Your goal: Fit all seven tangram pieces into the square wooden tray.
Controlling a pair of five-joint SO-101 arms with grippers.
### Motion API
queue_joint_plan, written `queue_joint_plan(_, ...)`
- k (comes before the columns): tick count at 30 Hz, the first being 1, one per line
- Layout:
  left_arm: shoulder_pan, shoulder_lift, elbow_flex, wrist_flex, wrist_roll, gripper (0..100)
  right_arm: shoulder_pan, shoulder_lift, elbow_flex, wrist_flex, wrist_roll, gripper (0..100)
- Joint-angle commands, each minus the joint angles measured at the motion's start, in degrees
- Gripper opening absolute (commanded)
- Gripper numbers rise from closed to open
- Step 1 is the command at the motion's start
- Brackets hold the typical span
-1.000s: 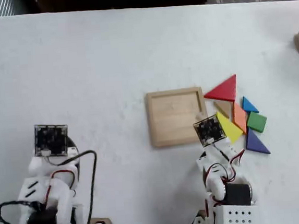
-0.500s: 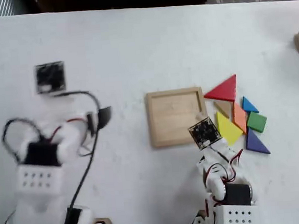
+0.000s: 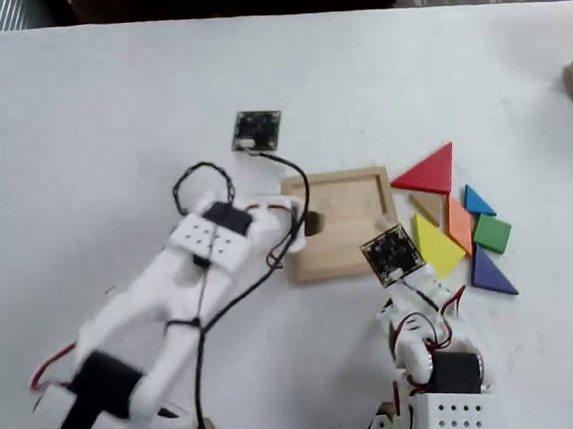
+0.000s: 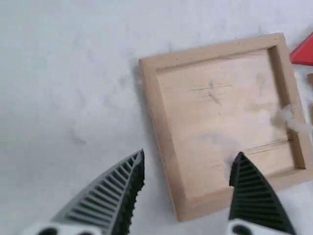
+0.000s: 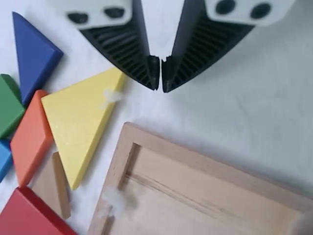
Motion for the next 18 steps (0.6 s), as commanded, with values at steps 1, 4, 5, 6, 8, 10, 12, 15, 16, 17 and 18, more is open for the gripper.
queue_joint_plan(1, -1.2, 11.4, -7.4, -1.8, 0.5, 29, 0.3, -0.7, 0.3, -0.4, 0.8, 1.8)
queue_joint_plan(4, -3.0, 18.2, -12.1, -0.9, 0.8, 29, 0.2, -0.7, 0.3, -0.4, 0.7, 1.8)
queue_joint_plan(5, -3.6, 19.6, -14.2, 1.0, 0.9, 28, 0.2, -0.7, 0.3, -0.4, 0.7, 1.8)
queue_joint_plan(6, -4.0, 20.9, -16.4, 3.3, 0.9, 27, 0.2, -0.7, 0.3, -0.4, 0.6, 1.8)
queue_joint_plan(8, -4.3, 22.9, -19.8, 6.7, 0.9, 22, 0.2, -0.7, 0.3, -0.4, 0.6, 1.8)
queue_joint_plan(10, -4.8, 24.8, -22.2, 8.7, 0.7, 15, 0.2, -0.7, 0.3, -0.4, 0.6, 1.8)
queue_joint_plan(12, -5.7, 26.1, -23.6, 10.3, 0.7, 7, 0.2, -0.7, 0.3, -0.4, 0.6, 1.8)
queue_joint_plan(15, -7.4, 26.9, -24.5, 12.4, 0.6, 2, 0.3, -0.7, 0.3, -0.4, 0.6, 1.8)
queue_joint_plan(16, -8.0, 26.9, -24.5, 12.9, 0.6, 3, 0.3, -0.7, 0.3, -0.4, 0.6, 1.8)
queue_joint_plan(17, -8.8, 26.9, -24.5, 13.8, 0.6, 3, 0.3, -0.7, 0.3, -0.4, 0.7, 1.8)
queue_joint_plan(18, -9.8, 26.9, -24.5, 14.8, 0.6, 3, 0.4, -0.7, 0.3, -0.4, 0.7, 1.8)
